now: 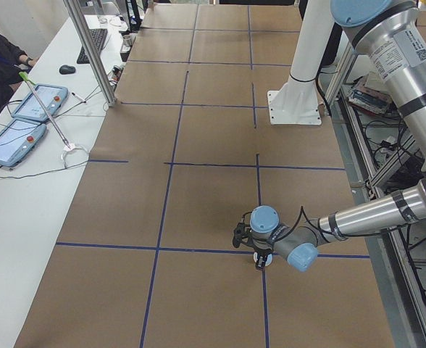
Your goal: Place and press bell with both arms
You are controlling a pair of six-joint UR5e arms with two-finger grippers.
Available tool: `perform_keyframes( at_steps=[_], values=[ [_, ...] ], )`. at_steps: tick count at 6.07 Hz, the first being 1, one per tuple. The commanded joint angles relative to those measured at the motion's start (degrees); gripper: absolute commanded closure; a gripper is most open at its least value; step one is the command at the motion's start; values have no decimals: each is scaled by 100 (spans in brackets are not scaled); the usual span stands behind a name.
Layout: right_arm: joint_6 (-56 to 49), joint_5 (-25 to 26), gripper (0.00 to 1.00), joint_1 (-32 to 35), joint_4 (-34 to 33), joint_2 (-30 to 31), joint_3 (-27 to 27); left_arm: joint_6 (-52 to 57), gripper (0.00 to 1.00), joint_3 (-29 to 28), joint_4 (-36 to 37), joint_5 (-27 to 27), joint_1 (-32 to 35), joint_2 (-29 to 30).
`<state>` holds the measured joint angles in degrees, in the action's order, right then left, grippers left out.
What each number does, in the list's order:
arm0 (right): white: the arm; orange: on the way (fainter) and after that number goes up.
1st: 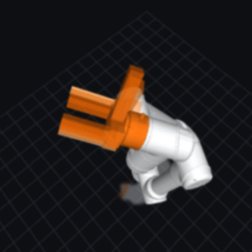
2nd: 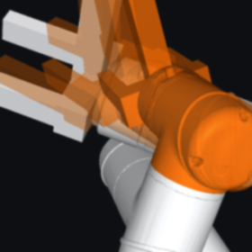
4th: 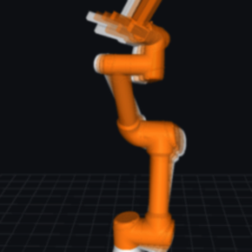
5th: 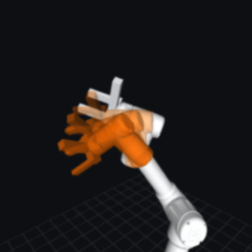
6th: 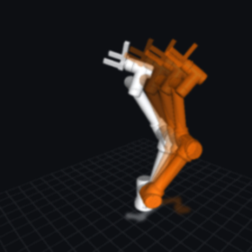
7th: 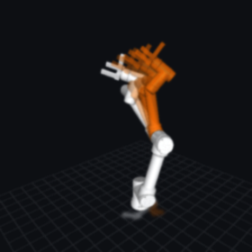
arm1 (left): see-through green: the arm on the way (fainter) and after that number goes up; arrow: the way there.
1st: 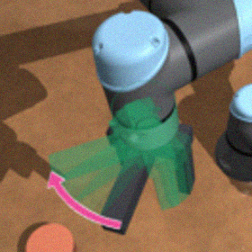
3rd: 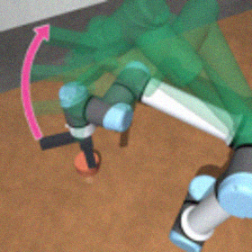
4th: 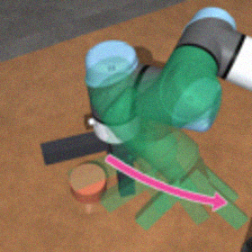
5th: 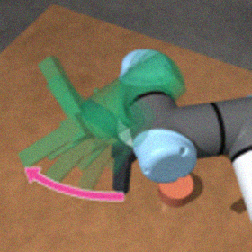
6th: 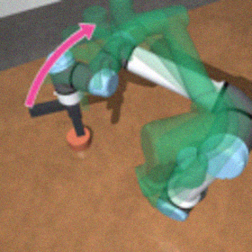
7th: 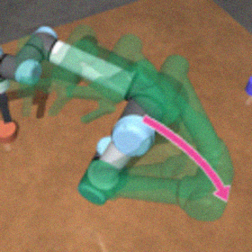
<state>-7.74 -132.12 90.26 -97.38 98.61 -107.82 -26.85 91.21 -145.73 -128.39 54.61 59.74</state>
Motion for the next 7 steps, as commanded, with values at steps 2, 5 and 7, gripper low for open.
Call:
perform_keyframes(
  at_steps=[2,5,7],
  values=[
    [9,-6,0,0,-9,0,-2,-380,100,1042,976,7,718,526],
    [9,-15,0,0,-17,0,6,-462,100,2346,5040,-10,709,2910],
    [18,-24,0,0,-17,0,24,-1668,100,2226,6786,24,12,5064]
  ],
)
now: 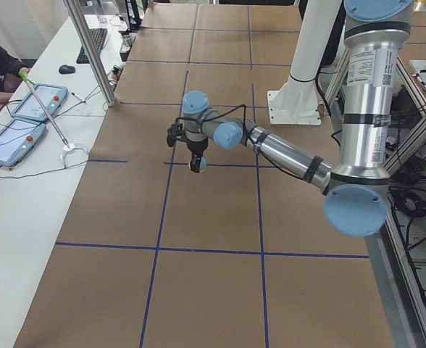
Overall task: Place and press bell with both arms
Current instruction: 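Carry the bell with the left gripper toward the grid centre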
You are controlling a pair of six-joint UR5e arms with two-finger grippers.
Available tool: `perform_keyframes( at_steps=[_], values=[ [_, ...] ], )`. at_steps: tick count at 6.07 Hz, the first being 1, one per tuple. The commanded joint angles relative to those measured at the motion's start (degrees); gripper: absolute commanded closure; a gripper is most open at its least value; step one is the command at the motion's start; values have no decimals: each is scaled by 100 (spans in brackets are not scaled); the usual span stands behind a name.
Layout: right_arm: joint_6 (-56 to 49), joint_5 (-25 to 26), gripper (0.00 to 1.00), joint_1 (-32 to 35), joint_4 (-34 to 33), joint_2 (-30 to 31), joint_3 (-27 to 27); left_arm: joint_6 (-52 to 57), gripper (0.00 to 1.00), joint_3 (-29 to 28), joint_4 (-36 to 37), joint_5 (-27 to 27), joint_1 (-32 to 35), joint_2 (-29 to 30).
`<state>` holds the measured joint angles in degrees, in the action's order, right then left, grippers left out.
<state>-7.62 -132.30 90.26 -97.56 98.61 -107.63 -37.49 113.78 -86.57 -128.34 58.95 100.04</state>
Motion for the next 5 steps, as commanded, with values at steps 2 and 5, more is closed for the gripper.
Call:
perform_keyframes(
  at_steps=[2,5],
  values=[
    [50,2,0,-17,0,-26,32,-2414,100,-1350,1011,920,-1671,2872],
    [94,2,0,-18,0,-61,32,-3299,100,-3899,-470,1529,-2203,4484]
  ],
)
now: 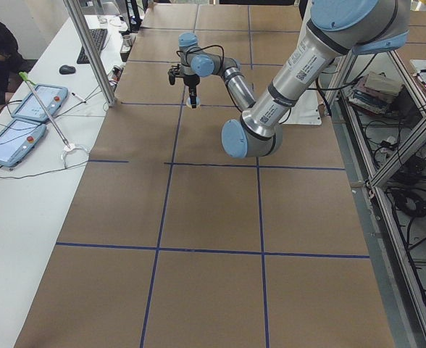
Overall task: Place and press bell with both arms
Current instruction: 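Carry the bell with the left gripper toward the grid centre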
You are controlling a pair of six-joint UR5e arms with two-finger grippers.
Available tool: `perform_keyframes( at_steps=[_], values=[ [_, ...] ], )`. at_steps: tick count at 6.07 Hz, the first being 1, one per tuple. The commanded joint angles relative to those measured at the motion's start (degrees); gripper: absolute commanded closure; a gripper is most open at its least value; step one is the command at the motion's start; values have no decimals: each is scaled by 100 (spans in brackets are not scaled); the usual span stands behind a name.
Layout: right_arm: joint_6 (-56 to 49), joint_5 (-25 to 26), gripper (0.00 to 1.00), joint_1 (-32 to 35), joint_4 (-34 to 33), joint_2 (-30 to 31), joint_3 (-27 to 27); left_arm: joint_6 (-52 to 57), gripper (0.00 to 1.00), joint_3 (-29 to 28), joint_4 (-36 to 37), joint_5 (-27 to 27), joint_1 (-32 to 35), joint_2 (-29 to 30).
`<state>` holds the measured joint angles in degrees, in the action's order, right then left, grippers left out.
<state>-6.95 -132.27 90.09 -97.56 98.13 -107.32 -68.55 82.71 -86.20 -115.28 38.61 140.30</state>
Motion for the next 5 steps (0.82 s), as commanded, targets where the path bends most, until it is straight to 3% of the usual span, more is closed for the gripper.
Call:
perform_keyframes(
  at_steps=[1,5],
  values=[
    [36,-9,0,-1,0,-14,-9,-194,100,-1018,-521,226,-204,603],
    [36,0,0,-1,0,-5,0,-177,100,-1565,-547,384,-556,1008]
  ],
)
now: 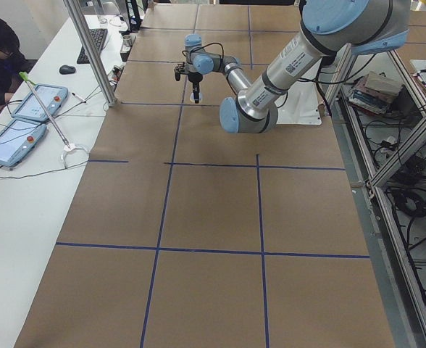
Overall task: Place and press bell with both arms
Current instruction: 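Carry the bell with the left gripper toward the grid centre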
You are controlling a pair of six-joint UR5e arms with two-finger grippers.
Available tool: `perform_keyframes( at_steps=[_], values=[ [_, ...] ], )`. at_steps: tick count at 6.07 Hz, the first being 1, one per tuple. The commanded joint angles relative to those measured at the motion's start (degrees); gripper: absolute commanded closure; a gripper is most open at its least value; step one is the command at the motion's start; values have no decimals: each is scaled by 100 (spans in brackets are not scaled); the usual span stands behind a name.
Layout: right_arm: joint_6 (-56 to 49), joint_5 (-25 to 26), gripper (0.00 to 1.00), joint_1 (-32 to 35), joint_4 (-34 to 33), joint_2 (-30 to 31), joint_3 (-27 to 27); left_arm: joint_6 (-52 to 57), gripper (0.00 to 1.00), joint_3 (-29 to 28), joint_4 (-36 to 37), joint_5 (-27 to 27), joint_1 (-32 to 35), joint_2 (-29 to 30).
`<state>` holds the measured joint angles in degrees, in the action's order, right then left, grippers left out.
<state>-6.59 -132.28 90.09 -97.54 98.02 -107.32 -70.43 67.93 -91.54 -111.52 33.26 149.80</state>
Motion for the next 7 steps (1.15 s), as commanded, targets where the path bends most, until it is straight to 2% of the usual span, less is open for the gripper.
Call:
perform_keyframes(
  at_steps=[1,3,4,5,7],
  values=[
    [9,1,0,0,-2,-2,1,12,100,-218,-222,17,-38,67],
    [9,1,0,0,-2,-2,1,29,93,-526,-487,17,-74,76],
    [9,1,0,0,-2,7,1,30,34,-553,-488,8,-74,84],
    [0,-8,0,0,-2,-2,1,64,0,-518,-488,8,-83,102],
    [-26,-95,0,0,7,-11,-34,152,0,-230,-418,-36,39,102]
  ],
)
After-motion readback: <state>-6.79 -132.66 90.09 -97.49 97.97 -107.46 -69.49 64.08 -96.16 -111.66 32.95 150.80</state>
